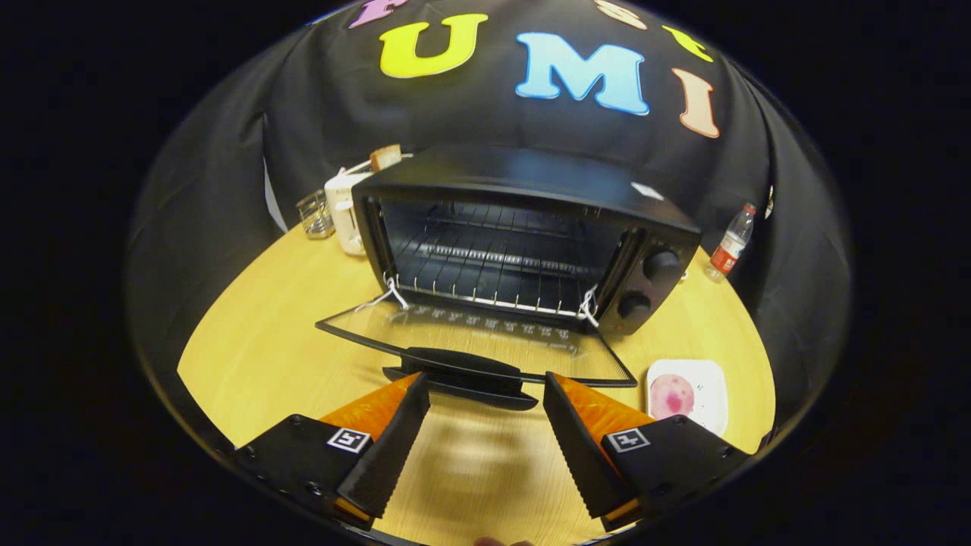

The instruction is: Open the toaster oven, put the food inside, and close the toaster oven door.

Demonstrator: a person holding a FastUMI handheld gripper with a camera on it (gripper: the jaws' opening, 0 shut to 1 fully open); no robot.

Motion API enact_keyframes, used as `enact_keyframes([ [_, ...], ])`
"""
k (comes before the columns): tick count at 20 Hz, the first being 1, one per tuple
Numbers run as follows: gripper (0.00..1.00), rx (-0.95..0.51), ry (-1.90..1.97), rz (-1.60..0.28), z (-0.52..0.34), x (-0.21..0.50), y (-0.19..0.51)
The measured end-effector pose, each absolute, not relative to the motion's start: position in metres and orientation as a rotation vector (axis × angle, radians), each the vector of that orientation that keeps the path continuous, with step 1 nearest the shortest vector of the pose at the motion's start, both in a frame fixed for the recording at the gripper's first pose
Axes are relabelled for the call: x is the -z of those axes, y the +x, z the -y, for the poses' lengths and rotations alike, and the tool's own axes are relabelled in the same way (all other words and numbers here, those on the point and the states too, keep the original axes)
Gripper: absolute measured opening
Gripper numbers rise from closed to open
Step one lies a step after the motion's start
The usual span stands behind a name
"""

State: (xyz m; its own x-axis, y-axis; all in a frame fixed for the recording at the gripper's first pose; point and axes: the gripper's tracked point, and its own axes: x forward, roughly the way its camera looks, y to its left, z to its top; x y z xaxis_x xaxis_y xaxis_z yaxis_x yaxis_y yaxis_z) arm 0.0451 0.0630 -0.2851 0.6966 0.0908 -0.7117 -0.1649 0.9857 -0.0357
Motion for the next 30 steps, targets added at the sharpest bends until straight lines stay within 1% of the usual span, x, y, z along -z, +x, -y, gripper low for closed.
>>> enact_keyframes([
  [2, 0.97, -0.127, -0.111, -0.866, -0.051, 0.305, 0.031],
  [4, 0.97, -0.126, -0.103, -0.879, -0.048, 0.307, 0.027],
  [11, 0.97, -0.152, -0.103, -0.830, -0.030, 0.282, 0.004],
  [21, 0.97, 0.007, -0.148, -0.740, 0.067, 0.225, -0.017],
  [24, 0.97, 0.031, -0.129, -0.727, 0.084, 0.217, -0.017],
  [30, 0.97, -0.003, -0.105, -0.746, 0.114, 0.219, -0.012],
])
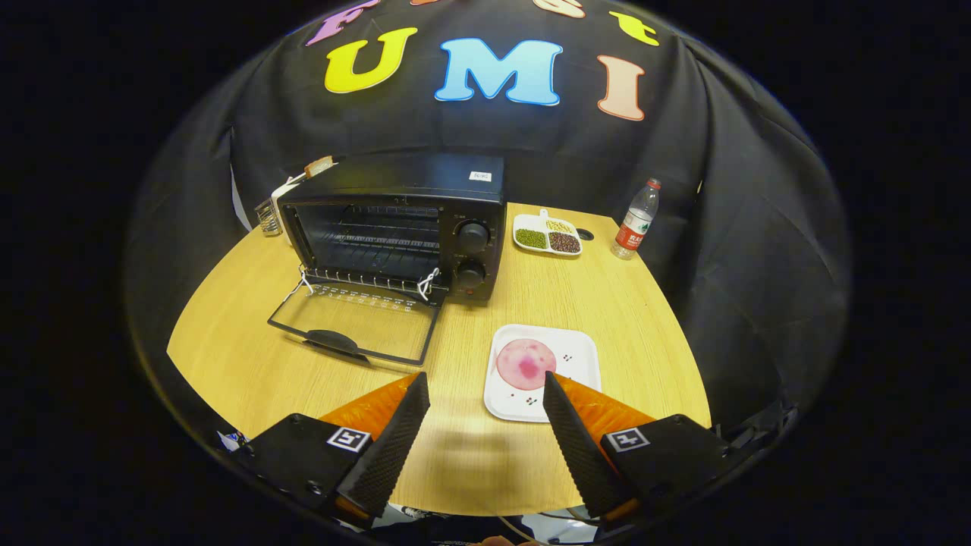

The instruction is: Open the toaster oven, put the food inside, and close the toaster oven door.

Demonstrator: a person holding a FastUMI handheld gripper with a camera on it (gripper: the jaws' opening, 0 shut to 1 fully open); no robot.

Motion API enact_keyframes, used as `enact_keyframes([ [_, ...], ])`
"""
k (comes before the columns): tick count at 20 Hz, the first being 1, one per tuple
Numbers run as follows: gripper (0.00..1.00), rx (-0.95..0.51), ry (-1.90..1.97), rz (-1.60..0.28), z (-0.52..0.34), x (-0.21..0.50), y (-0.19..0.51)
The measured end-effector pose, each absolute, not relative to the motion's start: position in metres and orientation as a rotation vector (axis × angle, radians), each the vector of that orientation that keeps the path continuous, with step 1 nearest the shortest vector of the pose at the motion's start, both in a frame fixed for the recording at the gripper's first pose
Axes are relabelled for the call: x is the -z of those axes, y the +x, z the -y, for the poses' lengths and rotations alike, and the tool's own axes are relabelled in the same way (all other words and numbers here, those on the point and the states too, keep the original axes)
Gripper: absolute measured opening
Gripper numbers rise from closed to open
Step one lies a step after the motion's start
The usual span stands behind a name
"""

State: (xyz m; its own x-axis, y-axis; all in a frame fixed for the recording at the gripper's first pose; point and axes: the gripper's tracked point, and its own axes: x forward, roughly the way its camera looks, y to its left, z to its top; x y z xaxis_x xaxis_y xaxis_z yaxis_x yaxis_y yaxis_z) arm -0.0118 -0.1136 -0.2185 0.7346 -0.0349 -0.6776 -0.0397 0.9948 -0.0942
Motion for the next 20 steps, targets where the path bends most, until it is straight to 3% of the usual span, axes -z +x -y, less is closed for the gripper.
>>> enact_keyframes([
  [13, 0.97, -0.286, -0.184, -0.707, 0.204, 0.209, 0.025],
  [20, 0.97, -0.225, -0.058, -0.799, 0.246, 0.243, 0.045],
])
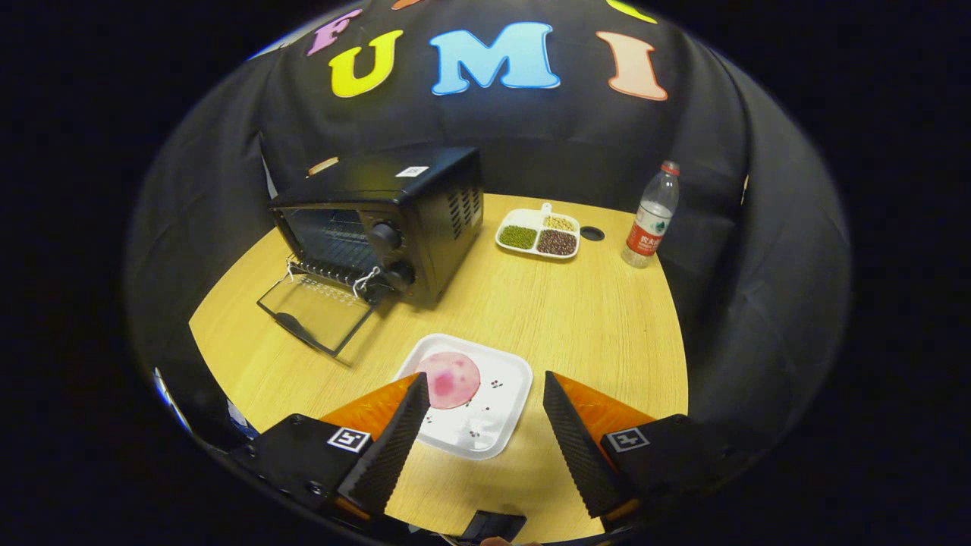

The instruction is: Open the toaster oven, put the food inside, and close the toaster oven door.

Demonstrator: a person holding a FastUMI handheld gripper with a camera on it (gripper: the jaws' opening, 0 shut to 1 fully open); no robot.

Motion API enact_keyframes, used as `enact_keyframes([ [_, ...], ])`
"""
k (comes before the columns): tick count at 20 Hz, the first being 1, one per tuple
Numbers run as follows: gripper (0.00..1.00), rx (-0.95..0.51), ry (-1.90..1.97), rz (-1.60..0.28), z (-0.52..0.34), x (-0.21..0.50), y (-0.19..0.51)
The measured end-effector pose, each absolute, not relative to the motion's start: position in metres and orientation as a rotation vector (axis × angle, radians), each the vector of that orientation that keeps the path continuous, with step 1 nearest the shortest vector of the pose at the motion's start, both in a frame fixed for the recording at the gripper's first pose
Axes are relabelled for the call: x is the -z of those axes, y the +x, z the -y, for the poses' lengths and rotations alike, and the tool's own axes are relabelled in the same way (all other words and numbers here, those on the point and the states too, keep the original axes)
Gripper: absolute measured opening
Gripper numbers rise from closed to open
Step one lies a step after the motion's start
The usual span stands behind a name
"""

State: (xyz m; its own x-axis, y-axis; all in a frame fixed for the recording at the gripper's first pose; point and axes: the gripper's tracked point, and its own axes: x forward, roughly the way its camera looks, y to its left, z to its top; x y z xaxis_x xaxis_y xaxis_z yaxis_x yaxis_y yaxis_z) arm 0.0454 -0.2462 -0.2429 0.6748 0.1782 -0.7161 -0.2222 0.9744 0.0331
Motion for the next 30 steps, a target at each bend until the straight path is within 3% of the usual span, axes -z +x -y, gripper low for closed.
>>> enact_keyframes([
  [18, 0.94, -0.061, 0.082, -1.206, 0.272, 0.356, 0.046],
  [22, 0.71, -0.023, 0.064, -1.250, 0.273, 0.360, 0.048],
  [27, 0.33, -0.053, 0.111, -1.309, 0.261, 0.364, 0.045],
  [29, 0.12, -0.028, 0.143, -1.343, 0.262, 0.364, 0.047],
  [30, 0.12, -0.019, 0.163, -1.349, 0.262, 0.363, 0.049],
])
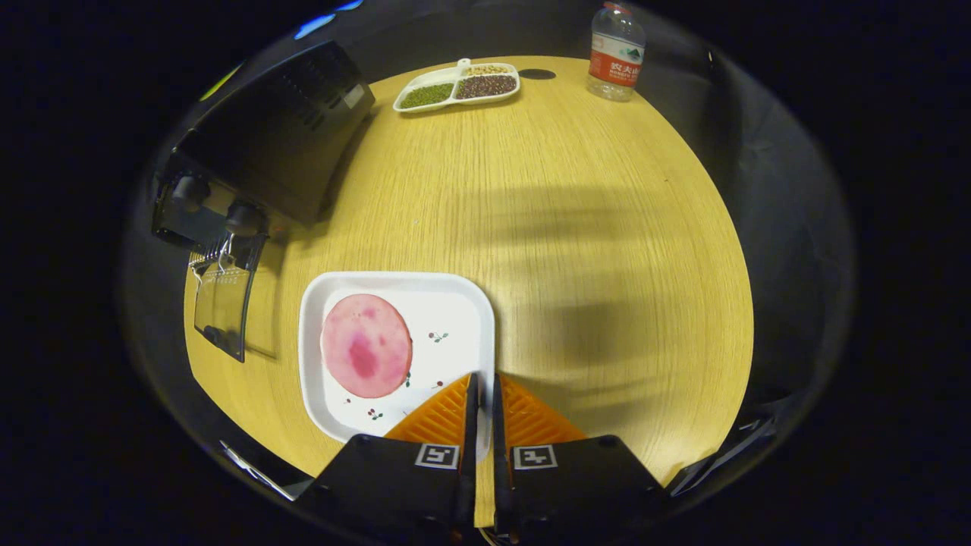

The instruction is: Open the toaster oven, put the food inside, and close the toaster oven door.

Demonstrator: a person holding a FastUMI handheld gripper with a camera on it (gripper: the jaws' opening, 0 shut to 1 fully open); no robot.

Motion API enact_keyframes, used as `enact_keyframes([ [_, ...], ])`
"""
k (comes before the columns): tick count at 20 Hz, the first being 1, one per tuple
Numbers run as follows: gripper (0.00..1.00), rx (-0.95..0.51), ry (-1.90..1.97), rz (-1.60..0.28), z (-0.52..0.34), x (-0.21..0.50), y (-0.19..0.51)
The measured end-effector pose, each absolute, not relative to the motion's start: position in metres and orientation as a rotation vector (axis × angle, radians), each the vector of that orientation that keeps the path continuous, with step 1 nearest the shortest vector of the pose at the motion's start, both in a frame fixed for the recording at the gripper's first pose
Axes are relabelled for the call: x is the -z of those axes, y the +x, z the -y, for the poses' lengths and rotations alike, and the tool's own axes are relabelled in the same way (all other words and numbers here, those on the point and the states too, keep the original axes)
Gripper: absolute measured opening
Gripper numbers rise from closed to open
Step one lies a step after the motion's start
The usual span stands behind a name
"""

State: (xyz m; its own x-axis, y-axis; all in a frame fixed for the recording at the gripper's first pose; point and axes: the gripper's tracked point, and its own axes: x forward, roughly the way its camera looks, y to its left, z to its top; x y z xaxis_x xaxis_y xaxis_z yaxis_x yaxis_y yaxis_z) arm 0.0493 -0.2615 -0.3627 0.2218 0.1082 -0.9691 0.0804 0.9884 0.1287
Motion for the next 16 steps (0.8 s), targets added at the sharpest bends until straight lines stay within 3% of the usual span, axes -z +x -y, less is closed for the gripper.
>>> enact_keyframes([
  [10, 0.02, -0.123, 0.285, -1.383, 0.259, 0.364, 0.046],
  [16, 0.02, -0.059, 0.400, -1.372, 0.254, 0.365, 0.034],
])
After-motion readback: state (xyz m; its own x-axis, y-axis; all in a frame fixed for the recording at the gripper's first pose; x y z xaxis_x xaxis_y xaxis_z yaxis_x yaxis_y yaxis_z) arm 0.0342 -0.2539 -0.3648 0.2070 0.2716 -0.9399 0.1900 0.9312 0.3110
